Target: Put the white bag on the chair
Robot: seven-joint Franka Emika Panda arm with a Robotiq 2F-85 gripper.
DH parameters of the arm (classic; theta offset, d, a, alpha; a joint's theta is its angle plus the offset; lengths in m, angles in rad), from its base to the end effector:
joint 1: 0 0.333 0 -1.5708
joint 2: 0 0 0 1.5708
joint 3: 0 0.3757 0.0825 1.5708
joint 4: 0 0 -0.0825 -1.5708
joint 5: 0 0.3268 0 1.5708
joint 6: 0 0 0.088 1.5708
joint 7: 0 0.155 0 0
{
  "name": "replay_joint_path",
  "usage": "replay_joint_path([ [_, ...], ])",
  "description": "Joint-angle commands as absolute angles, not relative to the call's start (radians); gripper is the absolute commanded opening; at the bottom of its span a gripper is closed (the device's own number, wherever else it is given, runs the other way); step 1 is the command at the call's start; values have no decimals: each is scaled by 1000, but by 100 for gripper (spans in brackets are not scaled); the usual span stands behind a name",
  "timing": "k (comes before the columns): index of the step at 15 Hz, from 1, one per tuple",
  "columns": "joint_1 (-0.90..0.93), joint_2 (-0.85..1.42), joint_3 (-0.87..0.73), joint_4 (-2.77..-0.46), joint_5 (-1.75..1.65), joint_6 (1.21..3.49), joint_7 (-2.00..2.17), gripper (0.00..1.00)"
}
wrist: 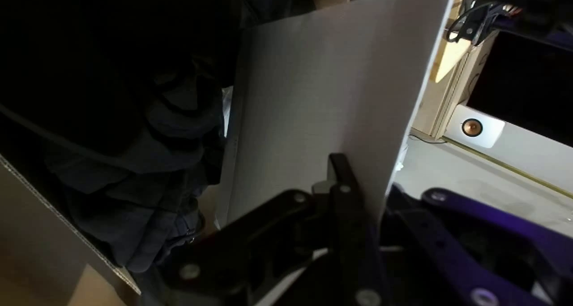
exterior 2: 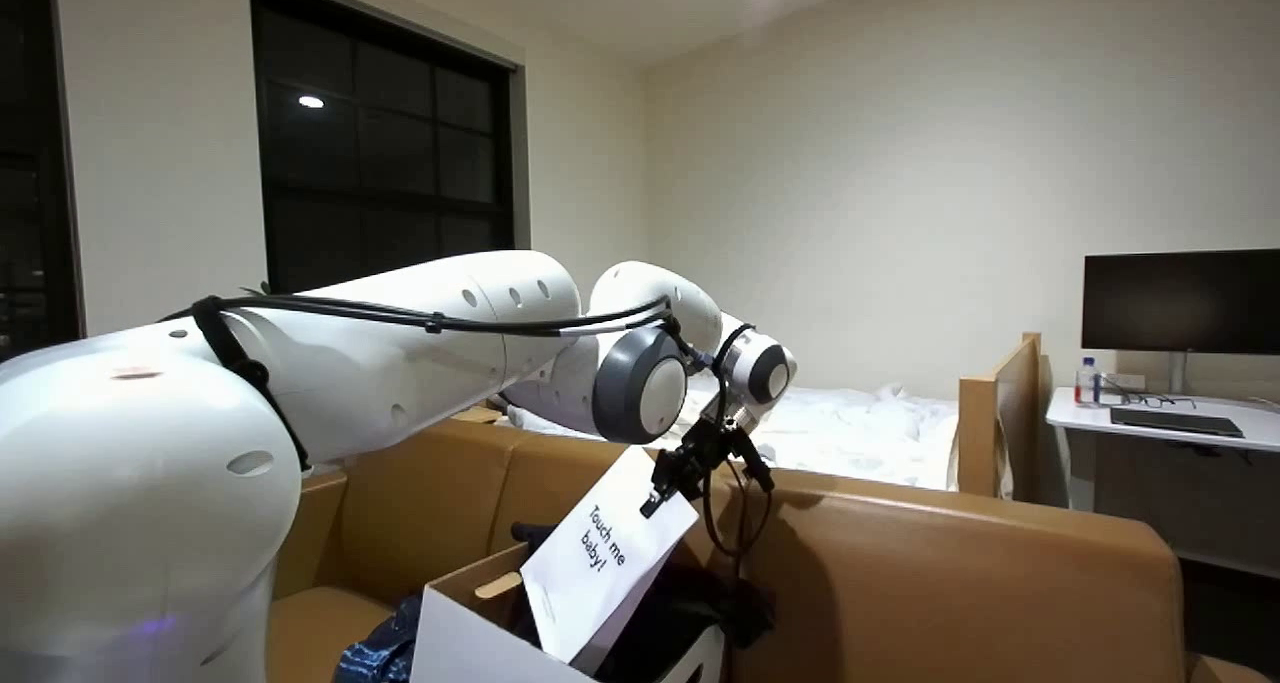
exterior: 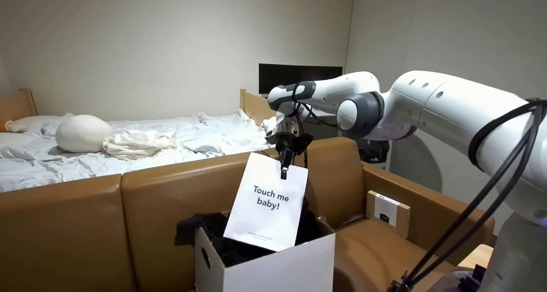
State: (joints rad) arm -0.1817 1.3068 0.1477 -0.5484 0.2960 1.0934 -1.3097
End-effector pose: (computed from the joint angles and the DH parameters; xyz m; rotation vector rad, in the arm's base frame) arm 0.6839 -0.0238 0.1843 -1.8559 -1.3476 0.3334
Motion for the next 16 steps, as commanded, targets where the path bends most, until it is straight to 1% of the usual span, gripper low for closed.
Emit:
replay_joint_path([
  [1,-213,1209,133,-518,279,1025,-1341,2],
  [3,-233,1177,128,-476,291,985,-1334,2],
  [4,-252,1224,154,-336,282,906,-1307,2],
  [5,-270,1203,159,-315,289,865,-1306,2],
  [6,-303,1142,141,-379,315,858,-1332,2],
  [7,-331,1128,167,-351,302,816,-1319,2],
  [10,-444,1099,180,-345,323,725,-1324,2],
  [11,-483,1063,169,-391,334,722,-1333,2],
  [14,-595,1055,169,-415,352,742,-1314,2],
  [15,-626,1056,163,-417,358,768,-1279,2],
  [16,-651,1093,165,-361,363,790,-1237,2],
])
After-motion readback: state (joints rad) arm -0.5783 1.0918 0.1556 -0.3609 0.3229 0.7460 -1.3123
